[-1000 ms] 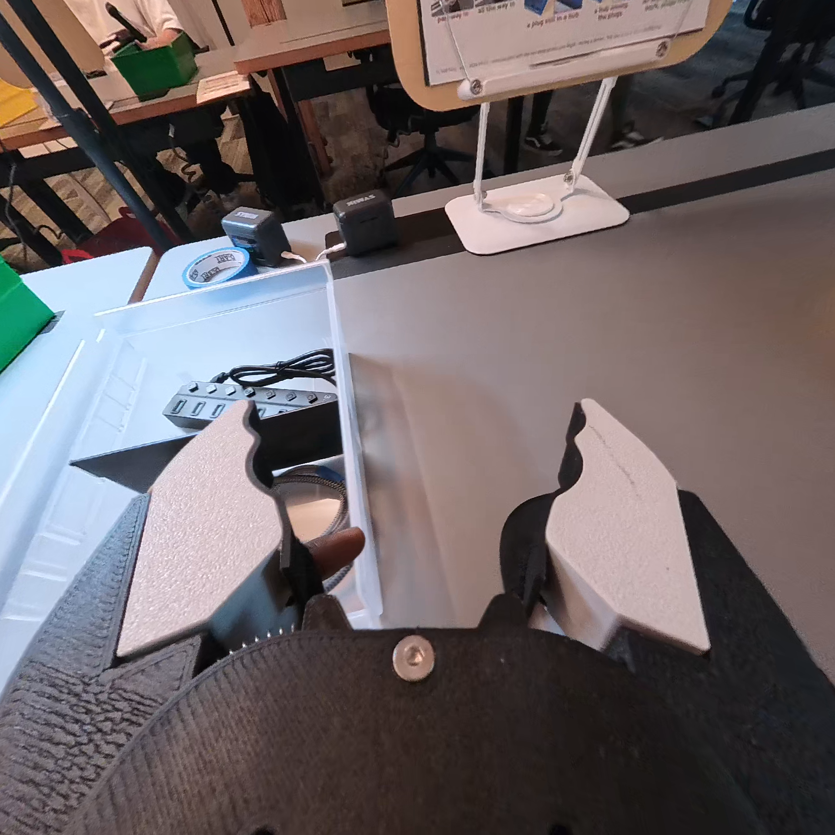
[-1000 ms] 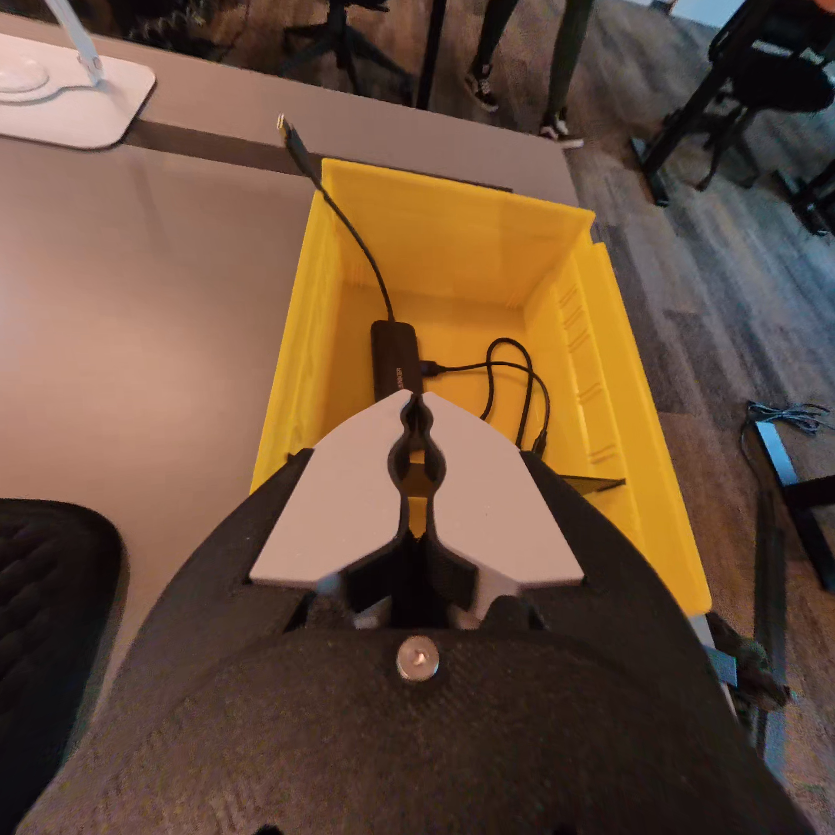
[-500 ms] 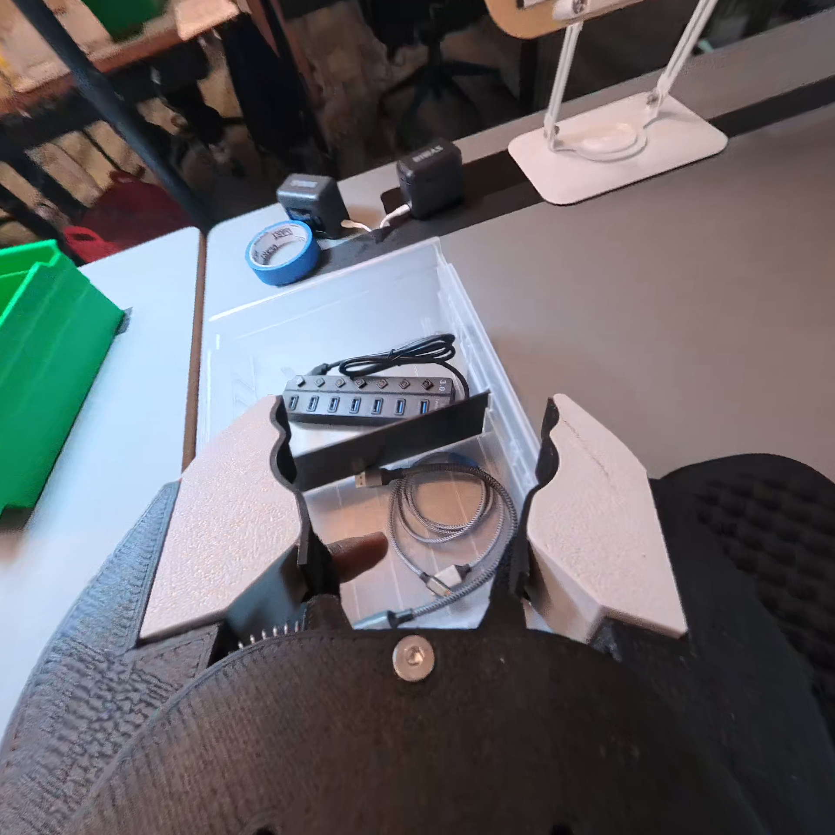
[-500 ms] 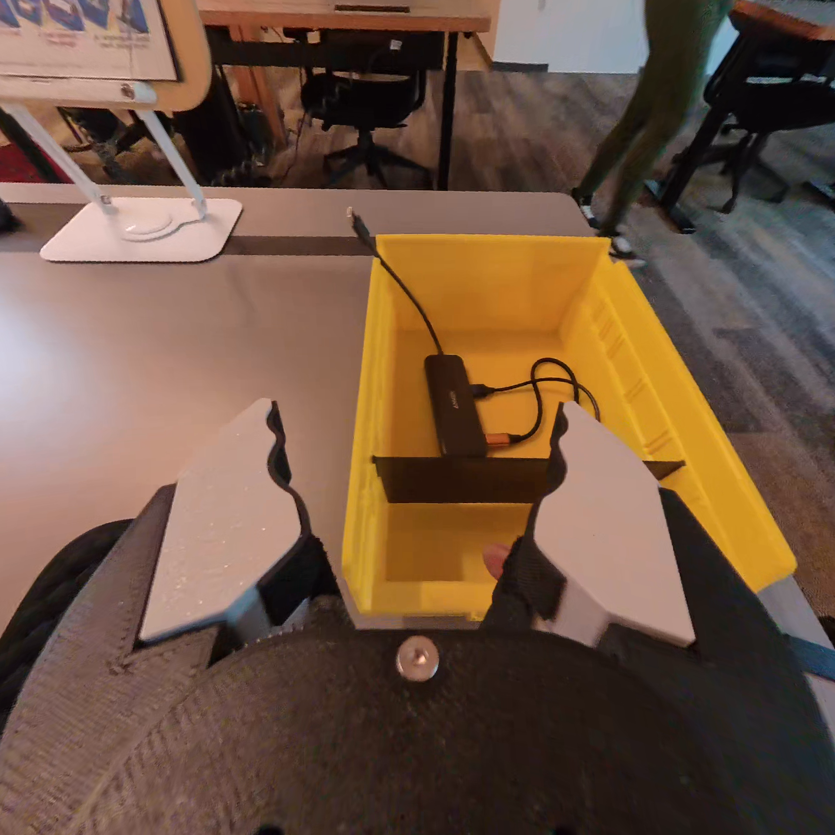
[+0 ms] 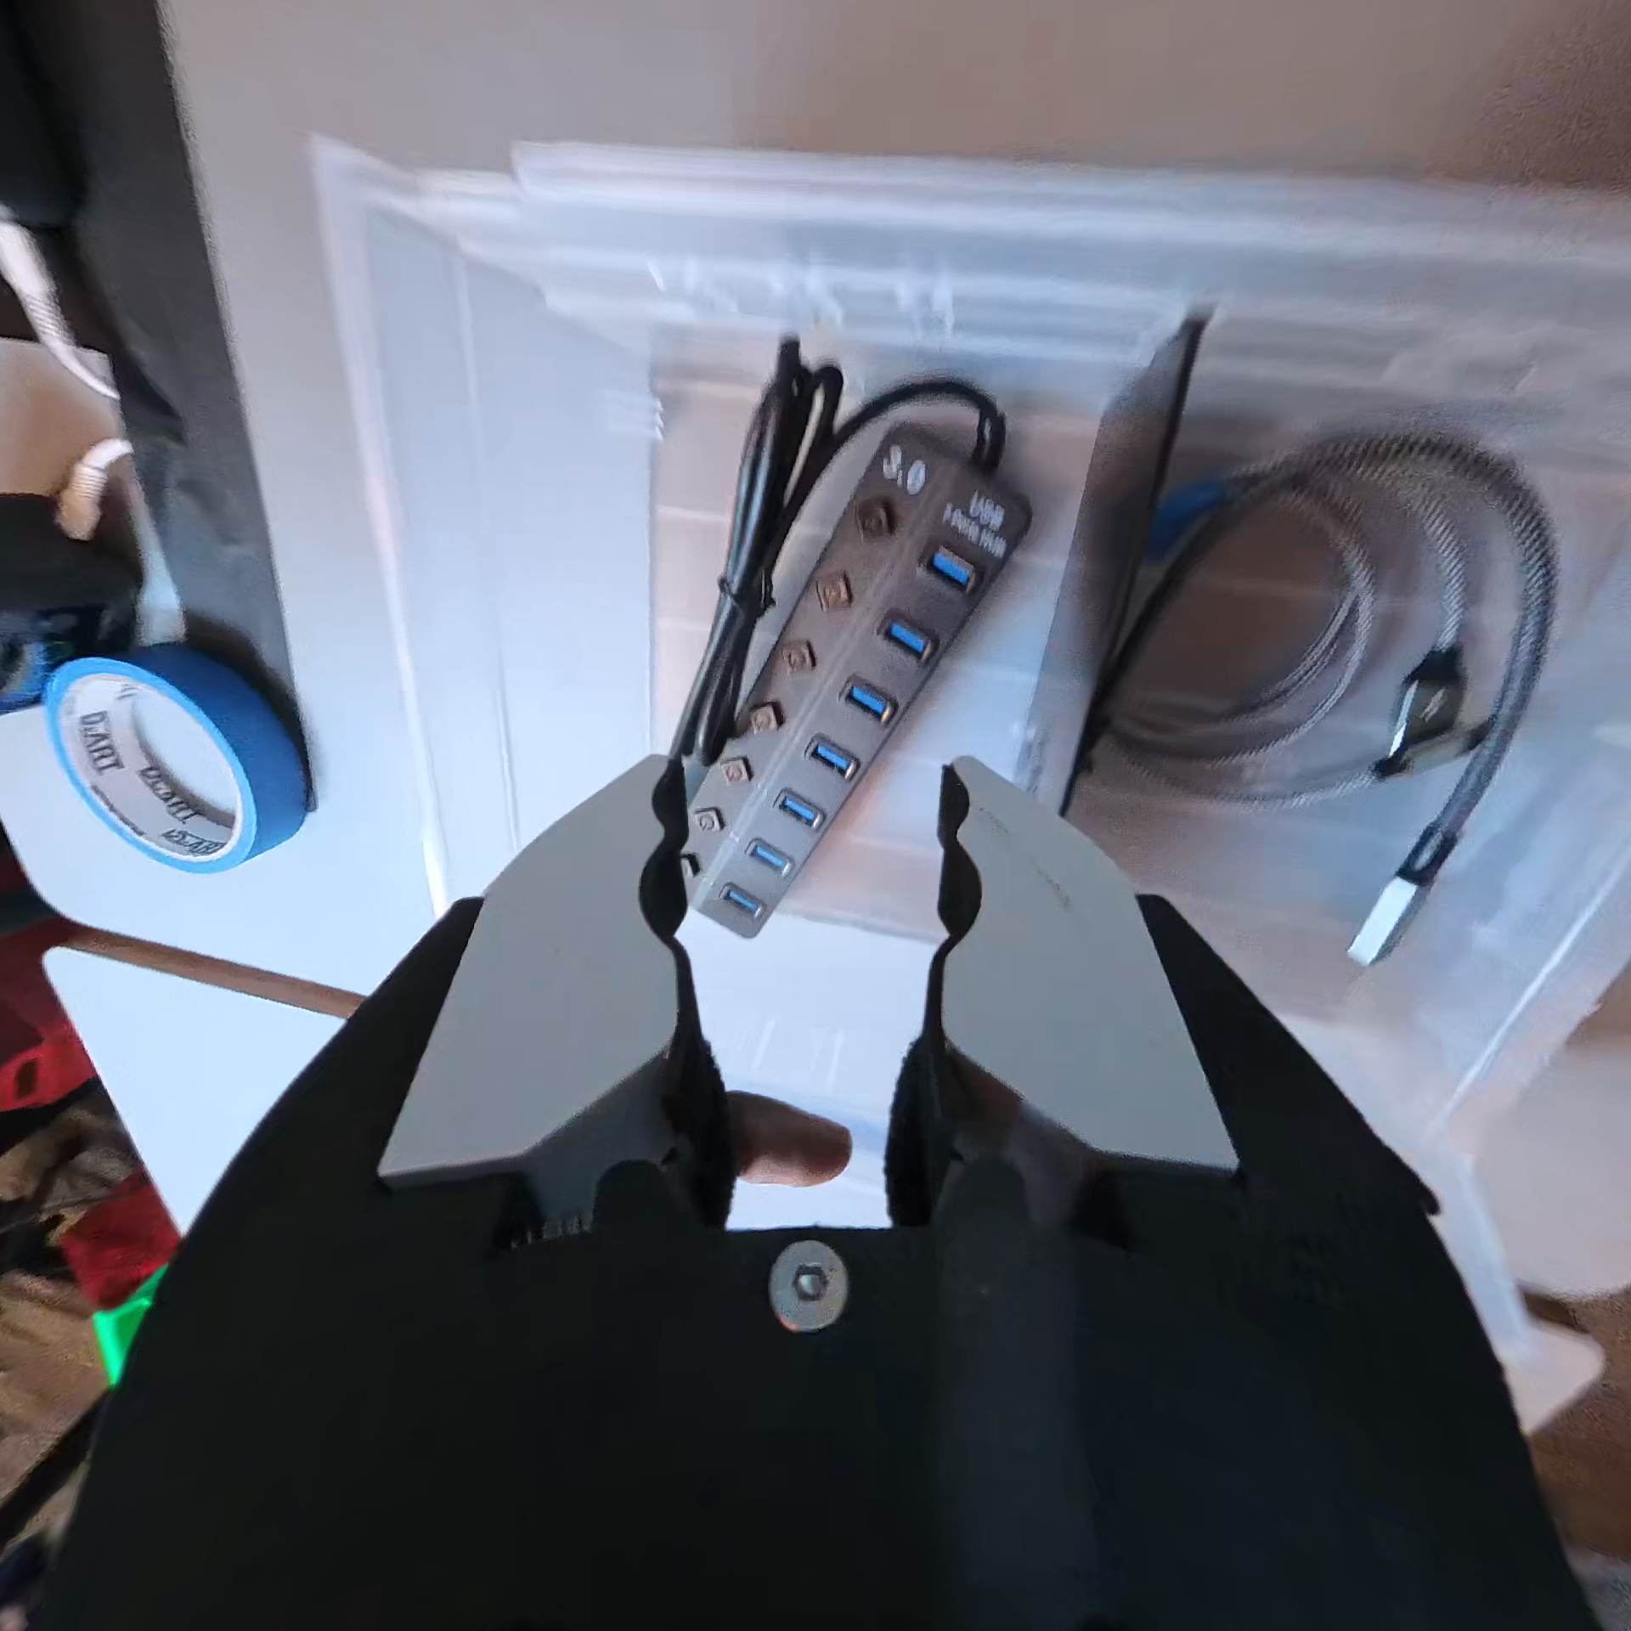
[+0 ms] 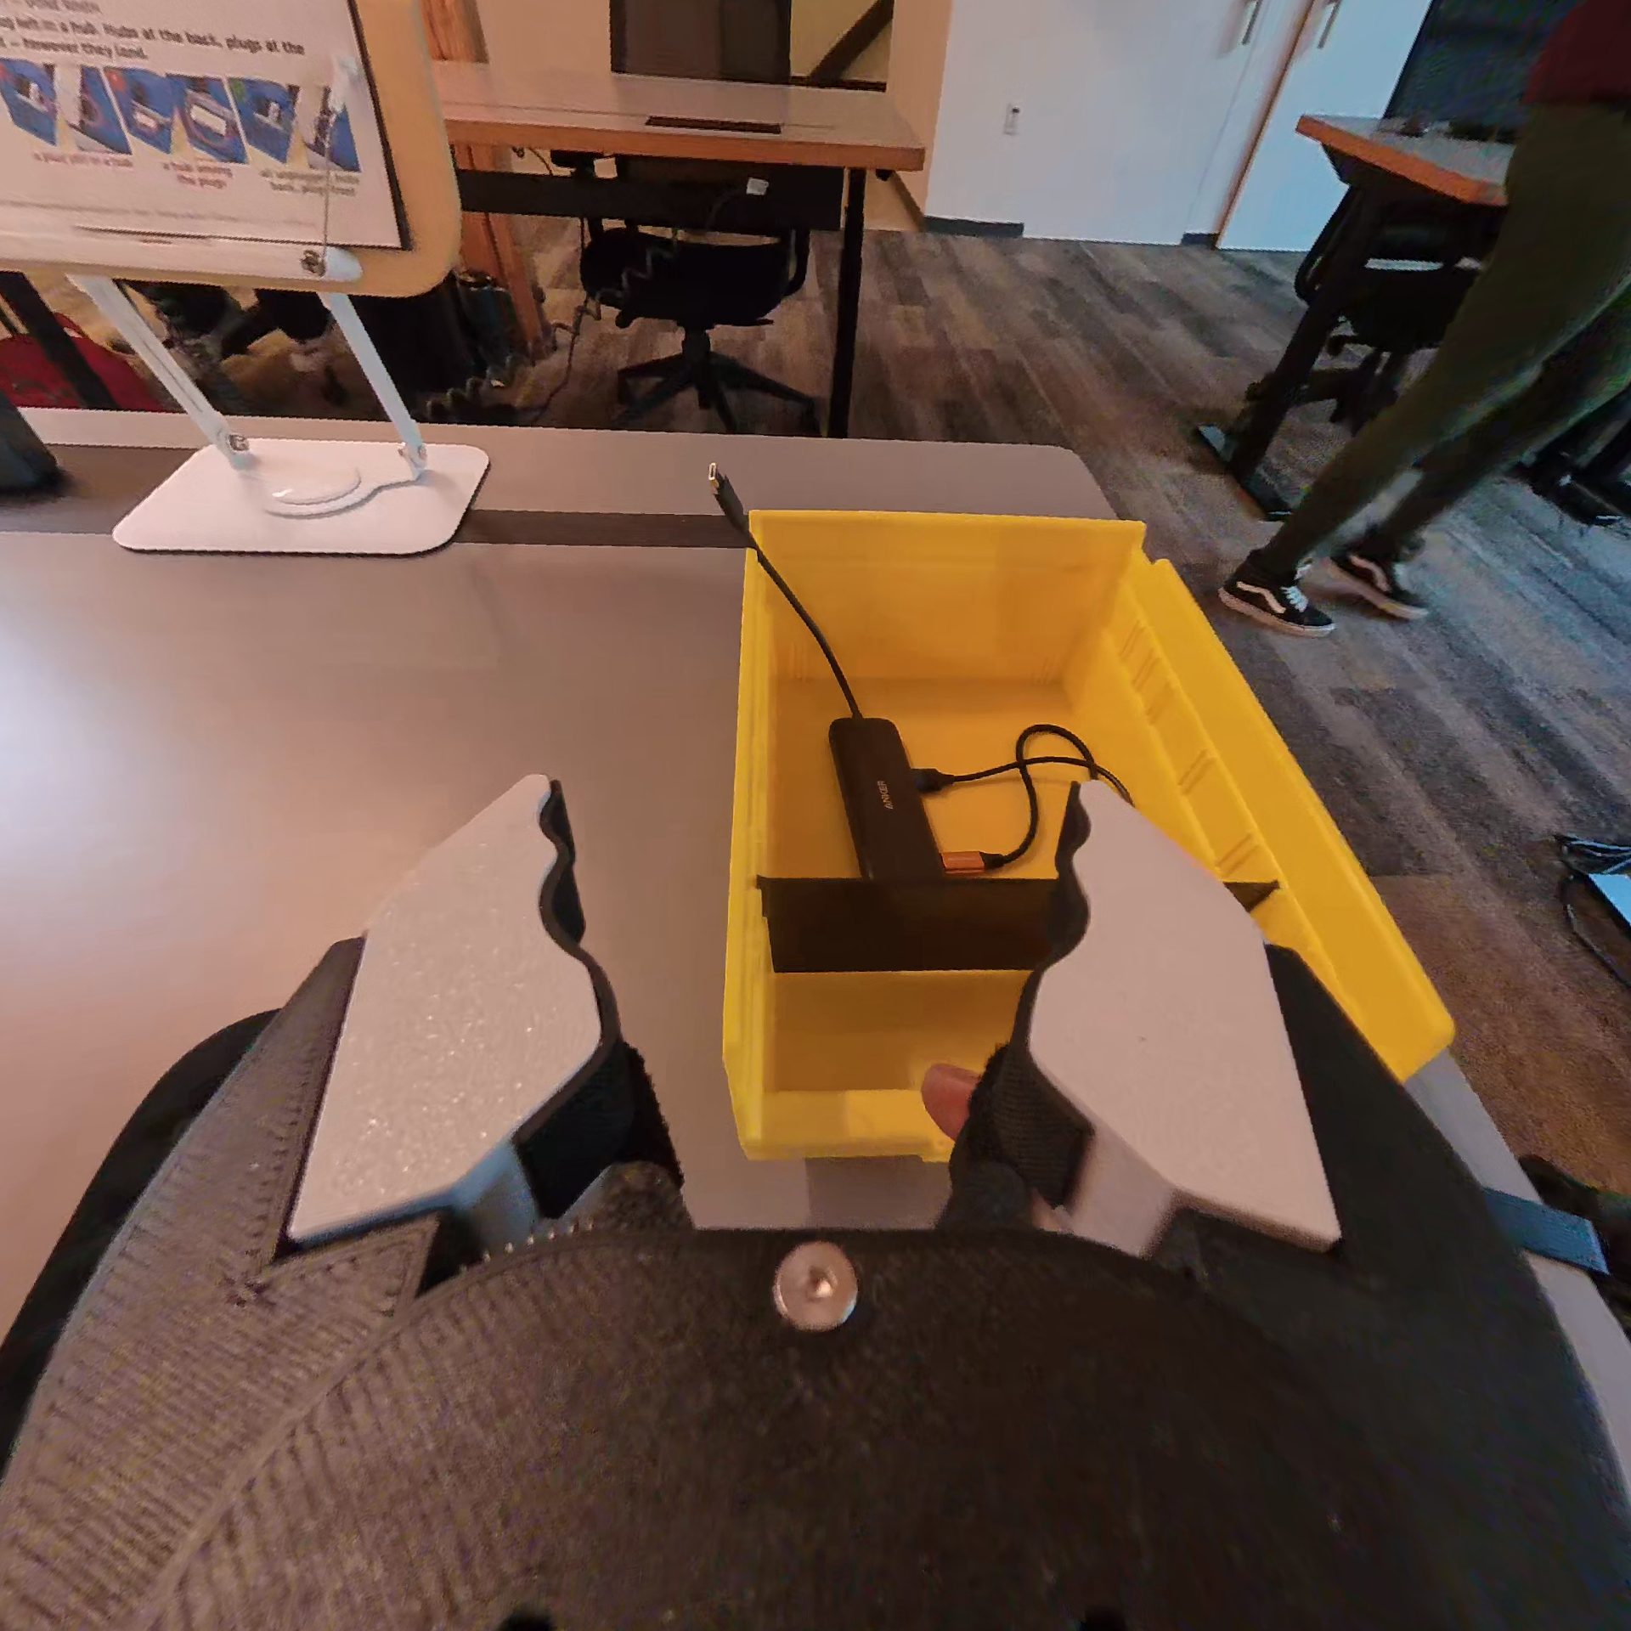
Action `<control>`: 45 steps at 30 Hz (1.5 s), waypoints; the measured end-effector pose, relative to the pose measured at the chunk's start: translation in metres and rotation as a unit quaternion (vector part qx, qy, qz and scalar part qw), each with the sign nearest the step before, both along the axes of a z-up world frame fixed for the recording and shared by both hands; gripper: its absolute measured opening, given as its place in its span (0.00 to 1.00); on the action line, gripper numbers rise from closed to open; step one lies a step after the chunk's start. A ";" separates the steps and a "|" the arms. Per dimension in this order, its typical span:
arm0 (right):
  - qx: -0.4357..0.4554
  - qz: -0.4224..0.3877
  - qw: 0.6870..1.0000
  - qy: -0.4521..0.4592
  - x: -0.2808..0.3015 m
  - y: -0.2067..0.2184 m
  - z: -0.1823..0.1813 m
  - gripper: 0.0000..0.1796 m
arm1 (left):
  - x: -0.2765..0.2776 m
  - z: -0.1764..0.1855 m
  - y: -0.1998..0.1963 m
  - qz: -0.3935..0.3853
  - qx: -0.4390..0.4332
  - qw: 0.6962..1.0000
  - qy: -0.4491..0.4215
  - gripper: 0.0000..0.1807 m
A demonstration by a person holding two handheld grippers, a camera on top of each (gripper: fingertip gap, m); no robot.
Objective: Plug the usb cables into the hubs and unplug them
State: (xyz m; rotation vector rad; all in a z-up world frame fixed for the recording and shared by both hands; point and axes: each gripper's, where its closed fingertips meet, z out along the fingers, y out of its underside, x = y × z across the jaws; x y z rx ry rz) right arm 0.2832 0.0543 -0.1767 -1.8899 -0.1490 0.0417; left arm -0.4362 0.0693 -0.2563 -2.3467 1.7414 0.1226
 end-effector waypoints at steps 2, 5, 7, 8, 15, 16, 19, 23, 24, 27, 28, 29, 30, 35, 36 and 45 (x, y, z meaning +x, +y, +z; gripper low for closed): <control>0.005 -0.010 1.000 -0.005 0.002 -0.002 0.004 0.58 | -0.015 -0.017 0.002 -0.023 -0.025 0.999 0.038 0.29; 0.017 -0.018 1.000 -0.001 0.006 -0.009 0.013 0.56 | -0.028 -0.041 0.005 -0.047 -0.043 0.997 0.054 0.28; 0.023 -0.019 1.000 0.001 0.008 -0.009 0.017 0.56 | -0.033 -0.052 0.008 -0.059 -0.038 0.996 0.060 0.29; 0.025 -0.020 0.999 0.001 0.008 -0.008 0.019 0.56 | -0.034 -0.055 0.010 -0.065 -0.035 0.995 0.061 0.29; 0.029 -0.017 0.999 -0.021 0.000 -0.001 0.027 0.55 | -0.052 -0.068 0.009 -0.080 -0.040 0.992 0.090 0.31; 0.030 -0.014 0.999 -0.023 -0.001 0.000 0.028 0.55 | -0.050 -0.069 0.011 -0.083 -0.035 0.992 0.085 0.31; 0.029 -0.009 0.999 -0.026 -0.006 0.004 0.028 0.55 | -0.048 -0.076 0.014 -0.102 -0.033 0.989 0.099 0.31; 0.030 -0.012 0.999 -0.035 -0.008 0.003 0.031 0.54 | -0.054 -0.080 0.013 -0.098 -0.062 0.986 0.120 0.32; 0.029 -0.014 0.999 -0.039 -0.007 0.002 0.032 0.54 | -0.054 -0.081 0.013 -0.098 -0.068 0.985 0.125 0.31; 0.027 -0.018 0.998 -0.049 -0.007 0.001 0.033 0.54 | -0.055 -0.082 0.012 -0.097 -0.088 0.981 0.143 0.32; 0.027 -0.018 0.998 -0.051 -0.007 0.000 0.034 0.54 | -0.056 -0.084 0.011 -0.101 -0.094 0.978 0.155 0.33; 0.028 -0.018 0.998 -0.052 -0.007 0.000 0.035 0.54 | -0.058 -0.085 0.011 -0.106 -0.098 0.975 0.171 0.33; 0.030 -0.017 0.998 -0.053 -0.009 0.000 0.036 0.53 | -0.059 -0.087 0.010 -0.110 -0.105 0.972 0.180 0.34; 0.034 -0.003 0.998 -0.050 -0.019 0.003 0.034 0.53 | -0.060 -0.088 0.010 -0.106 -0.128 0.967 0.193 0.32; 0.034 0.004 0.998 -0.046 -0.022 0.004 0.033 0.52 | -0.060 -0.088 0.010 -0.109 -0.124 0.966 0.200 0.32; 0.030 0.041 0.998 -0.041 -0.040 0.014 0.025 0.52 | -0.043 0.010 0.028 -0.043 0.054 0.981 0.180 0.30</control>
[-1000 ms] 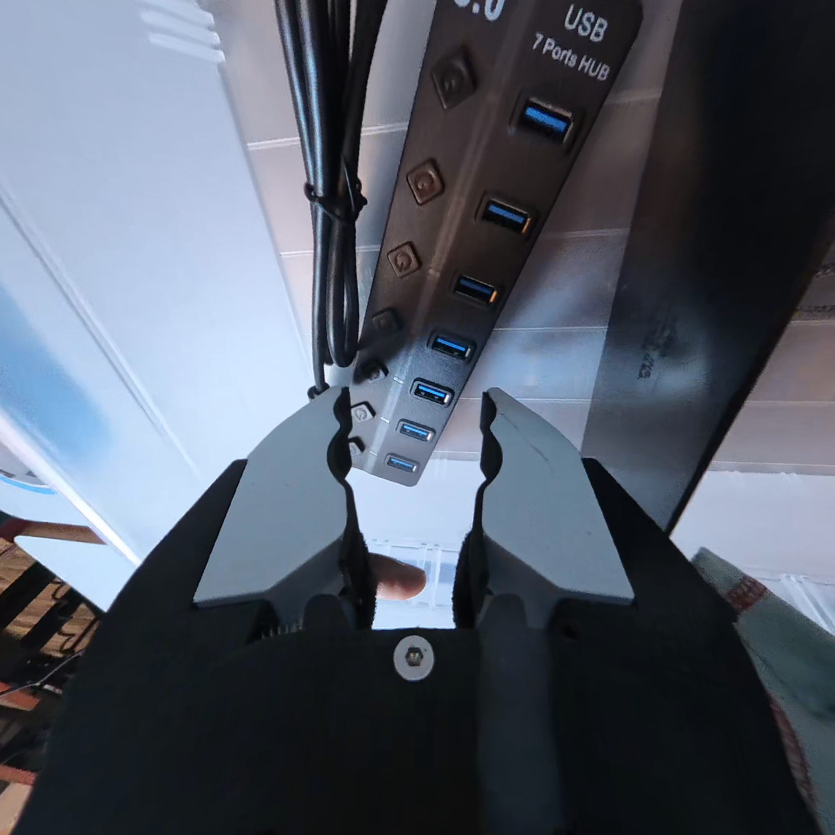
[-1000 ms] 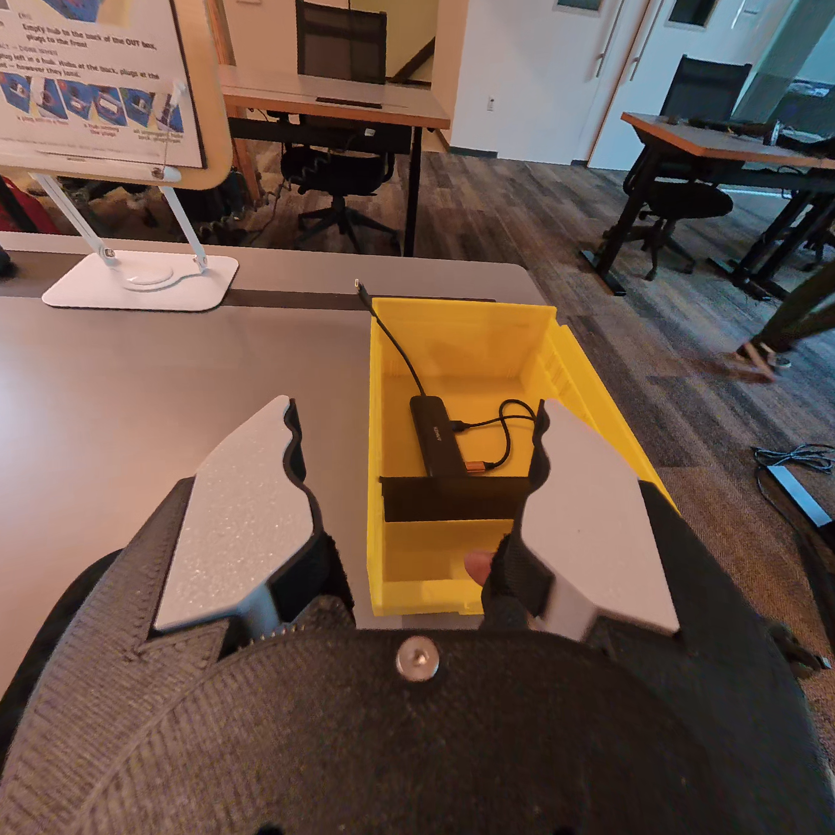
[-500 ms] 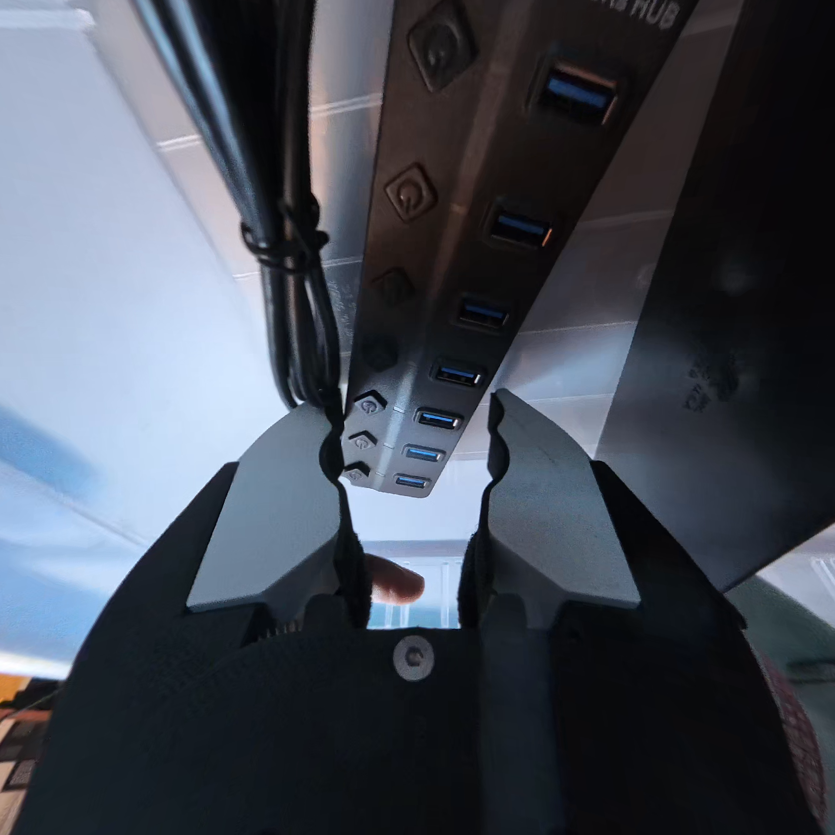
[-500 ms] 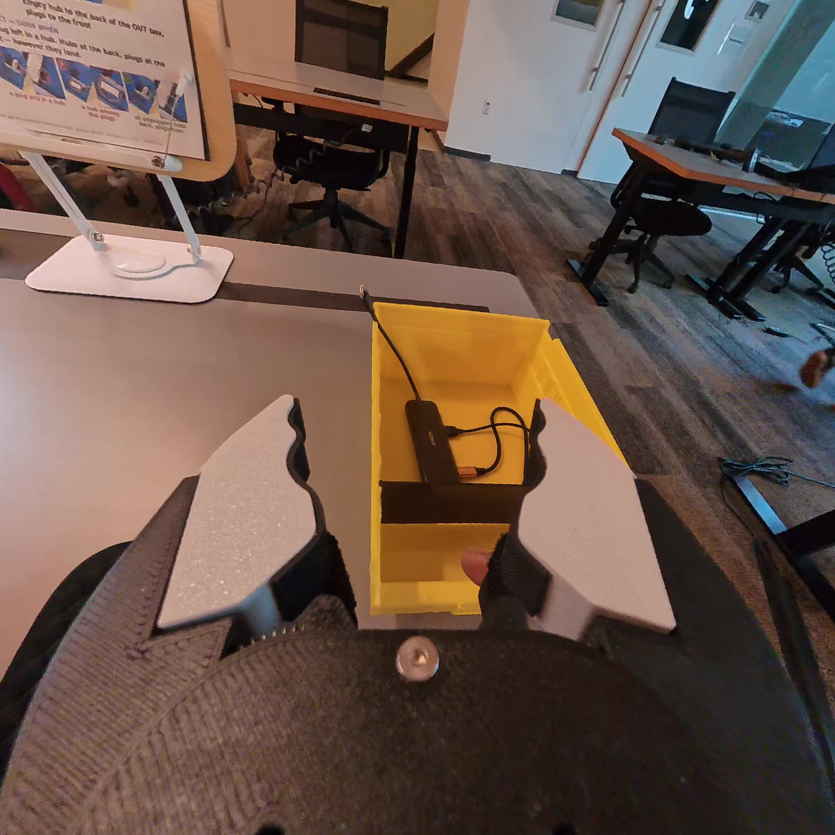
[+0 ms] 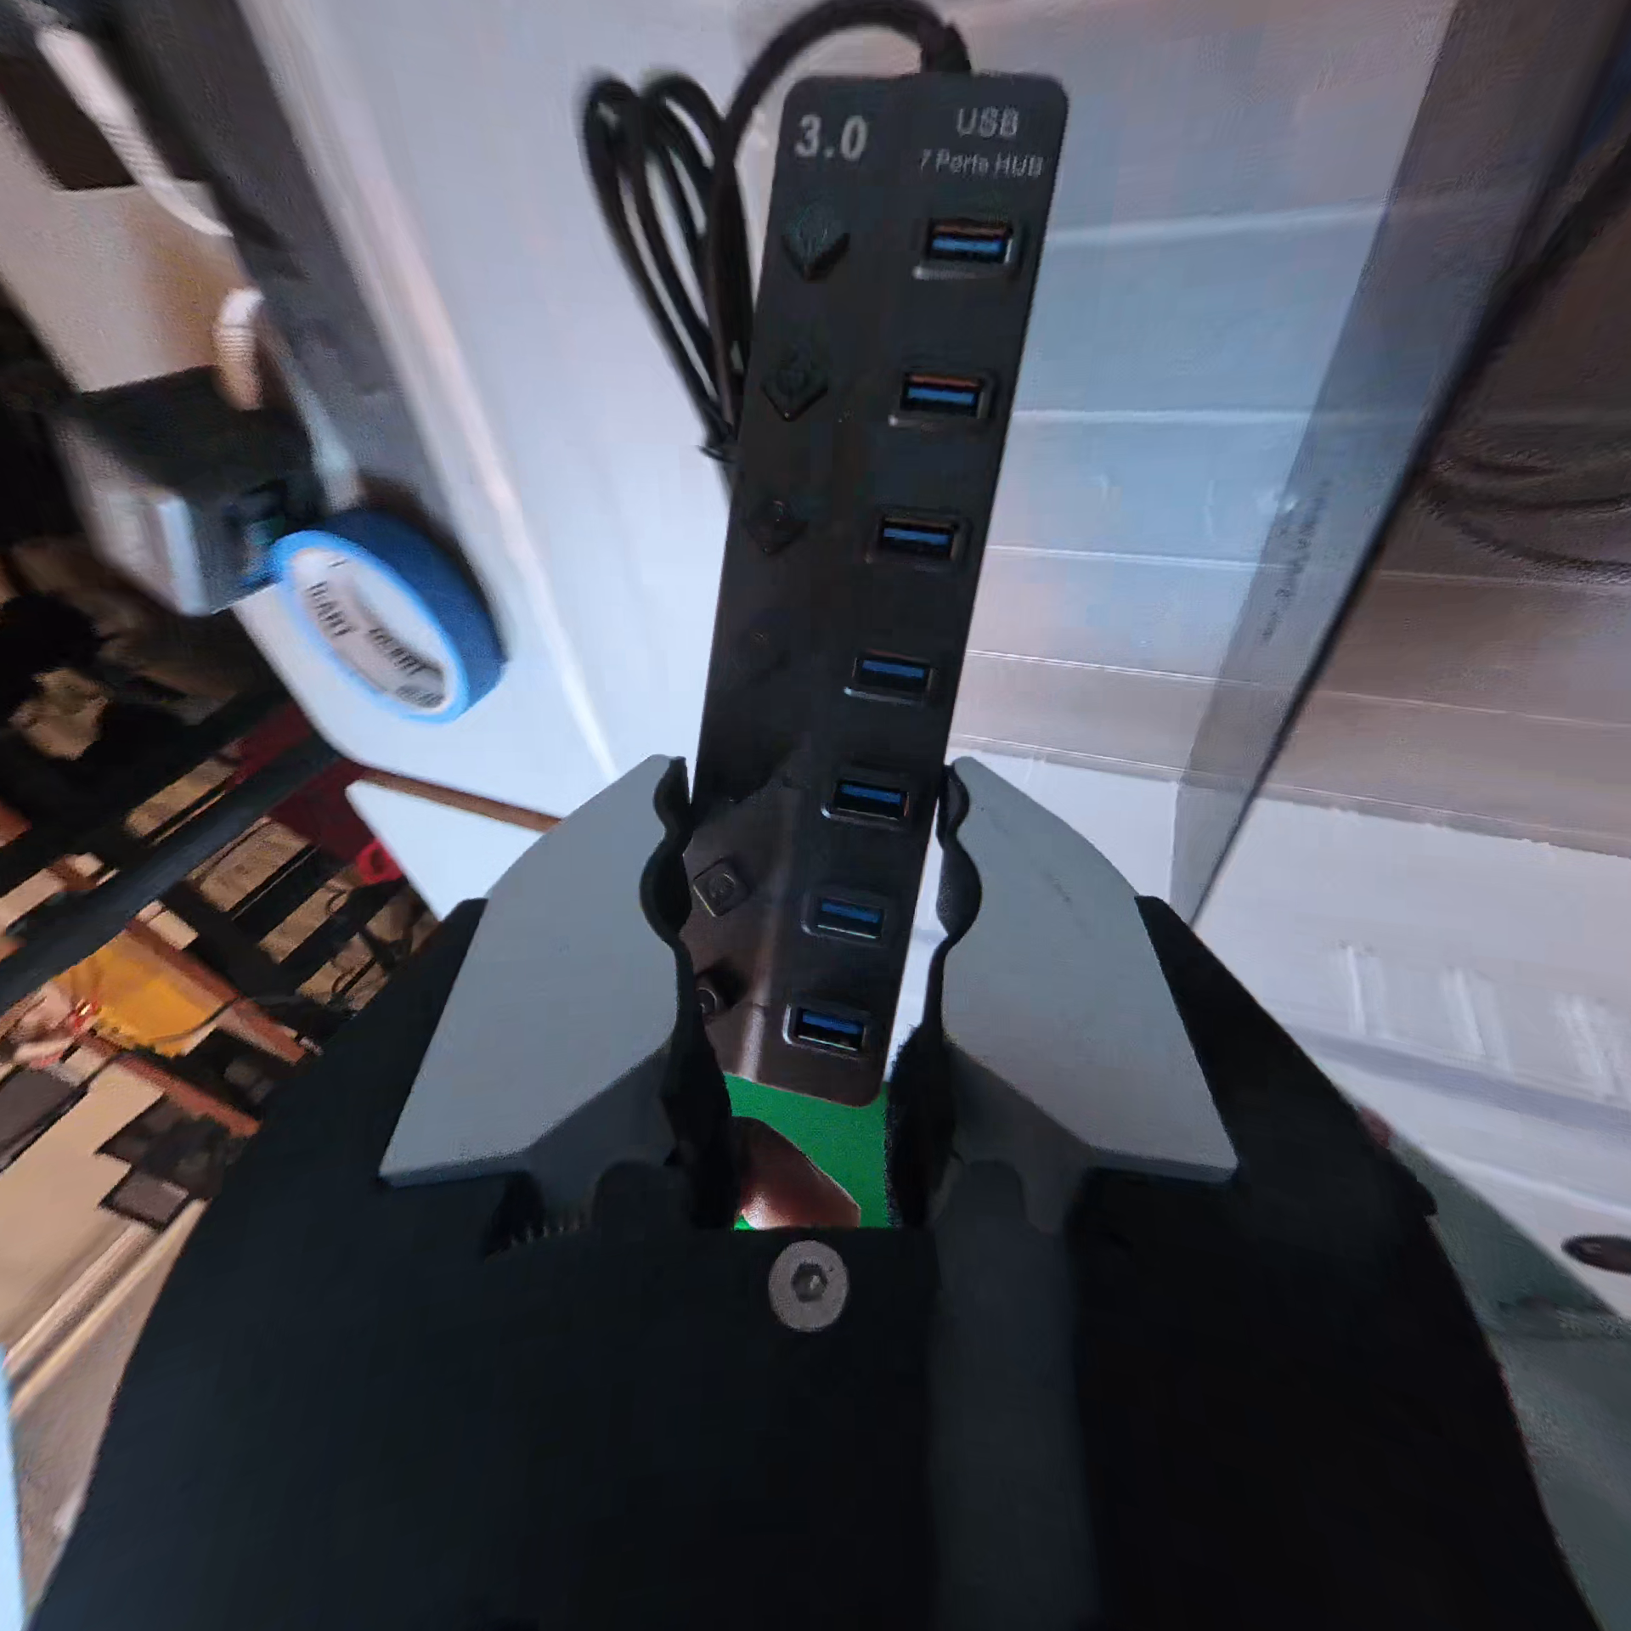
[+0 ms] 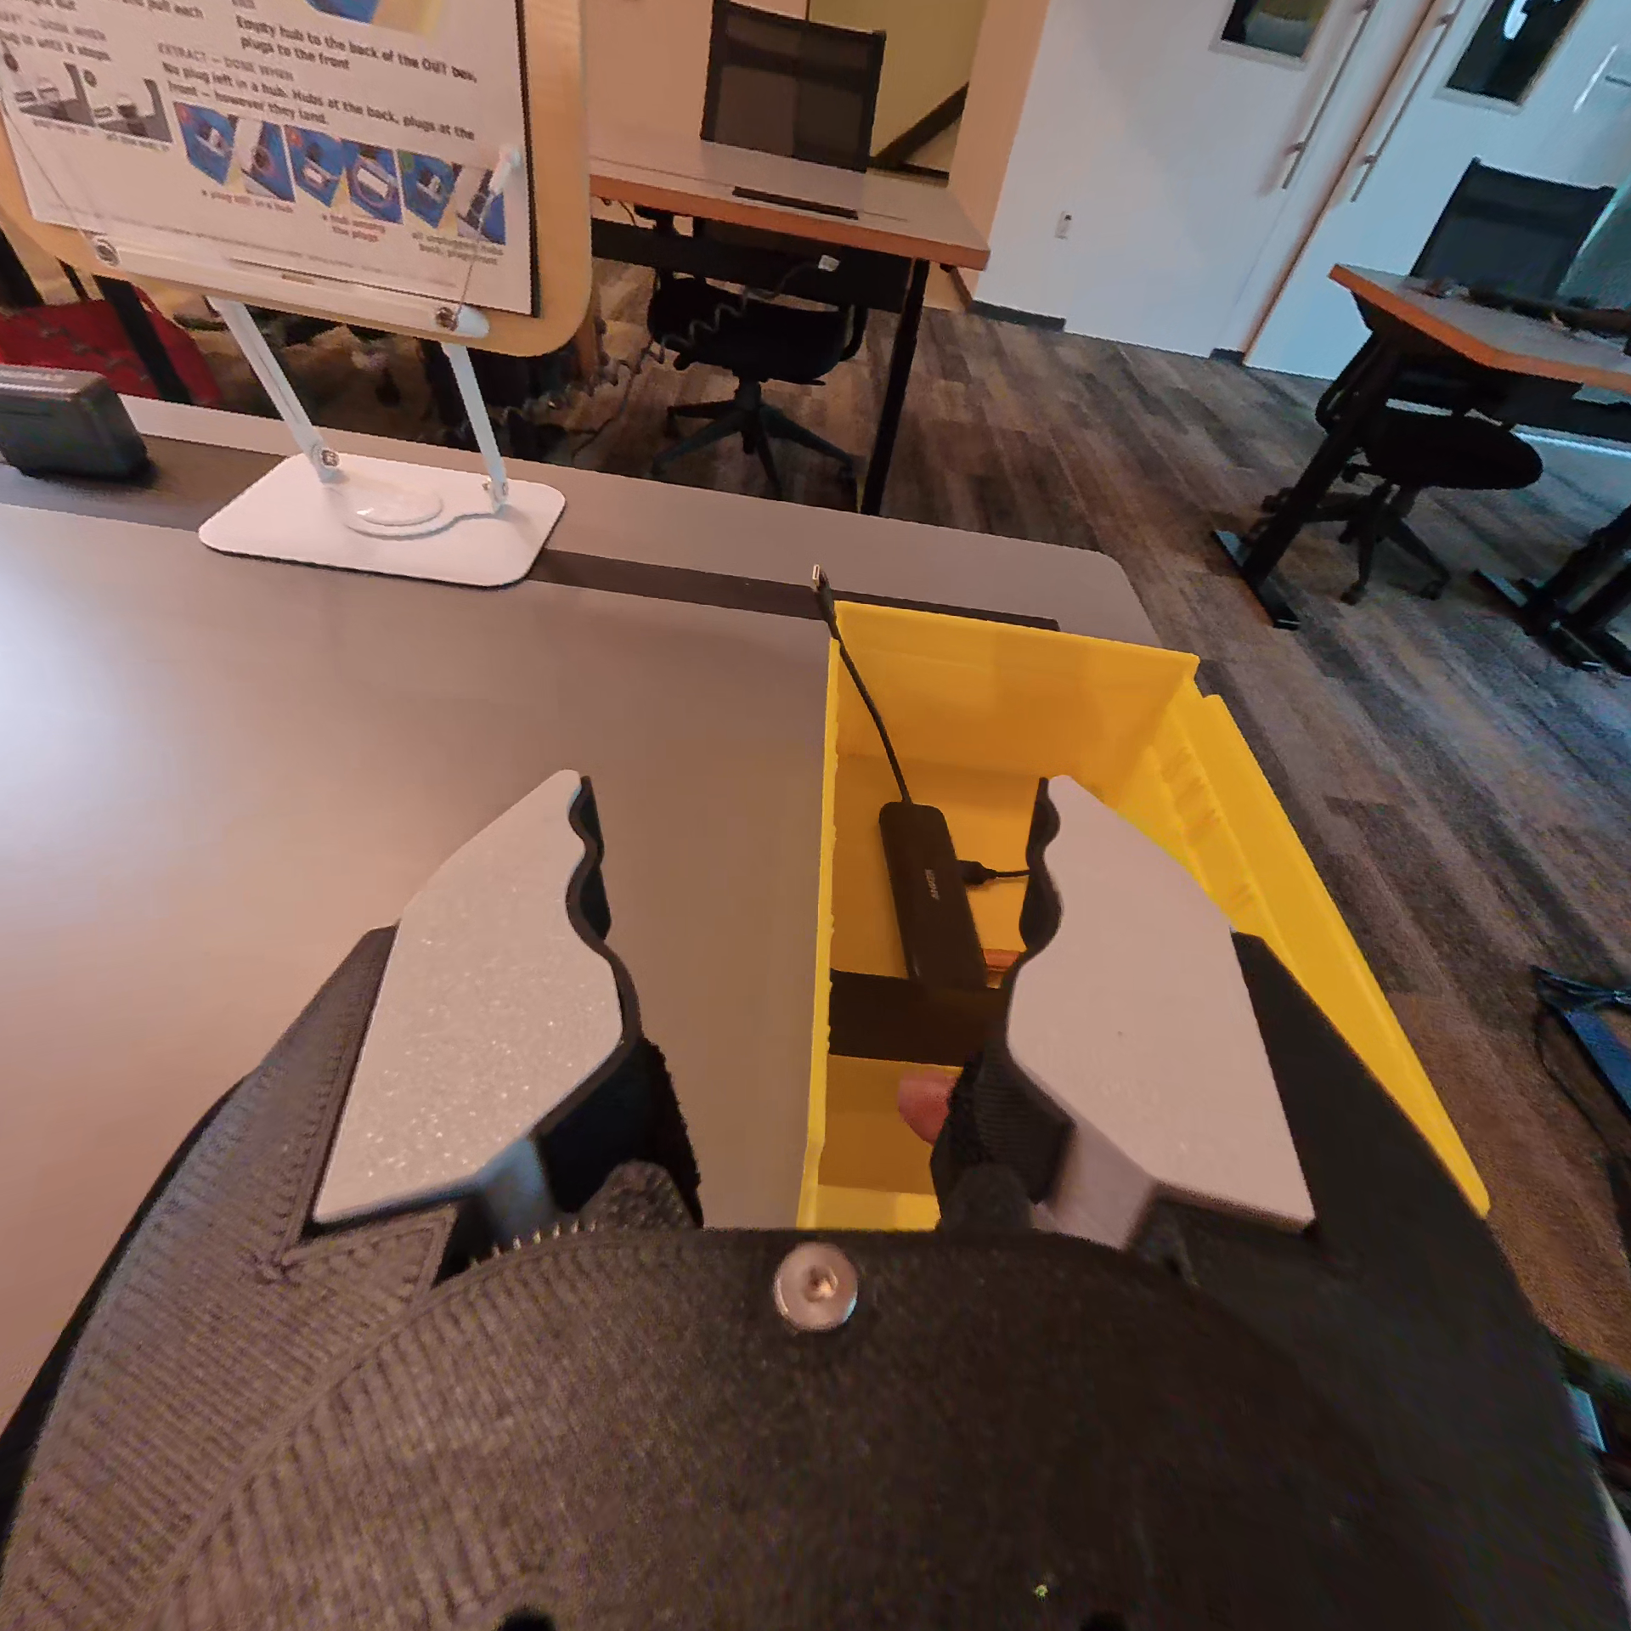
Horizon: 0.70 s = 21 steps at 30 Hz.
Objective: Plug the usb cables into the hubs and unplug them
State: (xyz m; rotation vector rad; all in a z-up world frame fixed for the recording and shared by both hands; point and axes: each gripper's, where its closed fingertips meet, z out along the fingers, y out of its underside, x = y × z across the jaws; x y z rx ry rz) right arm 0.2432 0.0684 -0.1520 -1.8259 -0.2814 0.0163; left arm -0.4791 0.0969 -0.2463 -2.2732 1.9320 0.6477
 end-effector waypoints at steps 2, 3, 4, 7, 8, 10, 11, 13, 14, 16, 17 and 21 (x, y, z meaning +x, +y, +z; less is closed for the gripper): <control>0.003 0.006 1.000 0.004 -0.002 0.000 -0.001 0.52 | 0.010 0.025 -0.005 0.002 0.039 0.999 -0.016 0.30; 0.003 0.009 1.000 0.006 -0.002 -0.001 -0.003 0.52 | 0.013 0.035 -0.006 0.002 0.059 0.998 -0.019 0.30; 0.001 0.011 1.000 0.008 -0.001 -0.002 -0.005 0.52 | 0.015 0.044 -0.008 0.002 0.080 0.997 -0.018 0.30; -0.003 0.021 1.000 0.017 -0.001 -0.002 -0.008 0.51 | 0.020 0.074 -0.015 0.003 0.141 0.990 -0.013 0.30; -0.002 0.024 1.000 0.019 -0.001 -0.003 -0.008 0.51 | 0.023 0.086 -0.016 0.003 0.166 0.986 -0.014 0.30; 0.001 0.030 0.999 0.021 -0.002 -0.005 -0.008 0.51 | 0.029 0.112 -0.020 0.003 0.220 0.975 -0.021 0.30; 0.003 0.034 0.999 0.024 0.000 -0.008 -0.006 0.50 | 0.033 0.126 -0.022 0.000 0.252 0.967 -0.024 0.30; 0.007 0.048 0.998 0.032 -0.004 -0.010 -0.005 0.50 | 0.046 0.153 -0.026 -0.008 0.317 0.948 -0.036 0.30; 0.009 0.056 0.998 0.035 -0.007 -0.010 -0.005 0.50 | 0.055 0.164 -0.029 -0.015 0.347 0.937 -0.044 0.30; 0.011 0.070 0.997 0.039 -0.013 -0.010 -0.004 0.50 | 0.074 0.183 -0.035 -0.030 0.402 0.913 -0.058 0.30; 0.012 0.077 0.996 0.039 -0.016 -0.011 -0.003 0.49 | 0.086 0.190 -0.038 -0.039 0.424 0.902 -0.065 0.30; 0.020 0.136 0.990 0.039 -0.040 -0.014 -0.002 0.48 | 0.140 0.199 -0.047 -0.071 0.485 0.863 -0.124 0.30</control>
